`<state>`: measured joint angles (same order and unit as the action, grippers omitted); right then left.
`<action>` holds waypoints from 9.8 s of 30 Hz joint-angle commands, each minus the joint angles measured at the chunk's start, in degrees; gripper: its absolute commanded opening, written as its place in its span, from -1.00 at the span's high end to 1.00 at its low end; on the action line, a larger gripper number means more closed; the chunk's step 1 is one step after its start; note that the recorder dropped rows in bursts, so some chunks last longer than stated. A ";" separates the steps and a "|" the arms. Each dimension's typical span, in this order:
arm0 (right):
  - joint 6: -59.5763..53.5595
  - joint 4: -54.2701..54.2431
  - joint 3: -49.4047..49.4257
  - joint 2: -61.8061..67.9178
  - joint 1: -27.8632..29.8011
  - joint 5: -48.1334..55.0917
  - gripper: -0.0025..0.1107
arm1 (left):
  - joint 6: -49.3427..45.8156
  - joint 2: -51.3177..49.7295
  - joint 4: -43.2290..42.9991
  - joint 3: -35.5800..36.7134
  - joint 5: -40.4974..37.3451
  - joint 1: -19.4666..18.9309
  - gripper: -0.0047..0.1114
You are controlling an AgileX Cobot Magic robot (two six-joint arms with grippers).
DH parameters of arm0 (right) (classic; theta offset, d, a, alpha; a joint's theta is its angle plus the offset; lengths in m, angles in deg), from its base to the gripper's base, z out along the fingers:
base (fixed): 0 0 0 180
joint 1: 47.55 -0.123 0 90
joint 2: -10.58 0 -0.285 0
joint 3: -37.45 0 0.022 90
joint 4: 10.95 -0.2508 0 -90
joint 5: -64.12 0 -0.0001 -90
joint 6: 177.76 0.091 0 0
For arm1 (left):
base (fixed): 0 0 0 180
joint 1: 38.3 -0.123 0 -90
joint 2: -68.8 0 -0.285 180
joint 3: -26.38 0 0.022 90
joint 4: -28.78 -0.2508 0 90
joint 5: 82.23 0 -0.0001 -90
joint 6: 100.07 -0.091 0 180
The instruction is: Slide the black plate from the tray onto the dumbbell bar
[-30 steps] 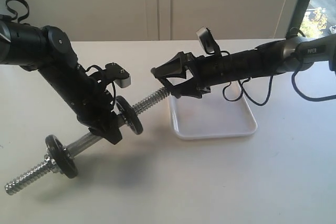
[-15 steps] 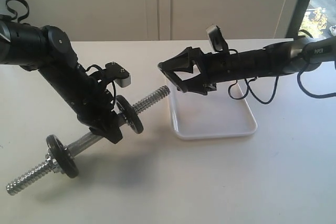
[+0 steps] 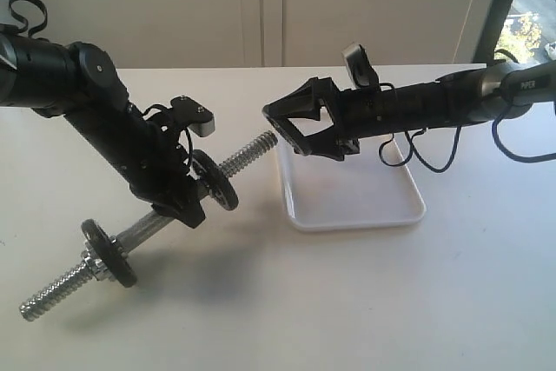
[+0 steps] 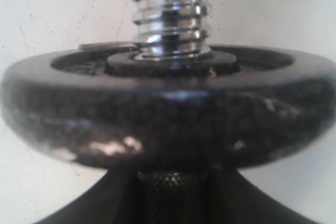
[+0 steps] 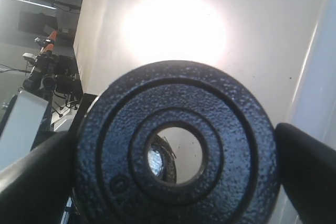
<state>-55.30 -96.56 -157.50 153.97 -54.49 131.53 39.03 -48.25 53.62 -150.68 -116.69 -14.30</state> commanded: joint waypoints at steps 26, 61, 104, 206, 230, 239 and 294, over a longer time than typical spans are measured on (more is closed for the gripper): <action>1.76 -5.43 -0.39 -0.87 -2.16 2.55 0.96 | 0.01 2.86 4.60 -1.13 0.87 0.16 0.92; 3.69 -2.12 -0.39 -2.37 -3.29 2.55 0.96 | 0.12 2.86 4.60 -1.13 3.68 0.16 0.92; 3.47 -5.68 -0.39 -2.10 -9.07 2.55 0.96 | -0.22 2.86 8.99 -1.13 10.61 0.16 0.92; 8.41 0.12 -0.39 -0.33 3.76 2.55 -0.61 | 0.11 -0.08 5.86 -1.13 8.68 0.16 -0.36; 8.08 14.31 12.80 -33.51 3.54 2.55 0.95 | 22.23 25.47 -3.81 0.33 -3.18 0.06 0.92; 10.23 28.06 42.04 -83.97 3.54 -12.79 0.96 | 34.70 67.94 -7.77 27.99 -0.78 0.06 0.92; 16.06 31.52 51.54 -107.00 3.54 -28.73 0.96 | 34.51 109.27 -7.30 42.89 12.34 -25.08 0.92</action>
<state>-39.36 -64.87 -106.28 47.16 -51.11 102.91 73.37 60.67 45.72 -107.86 -104.53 -39.70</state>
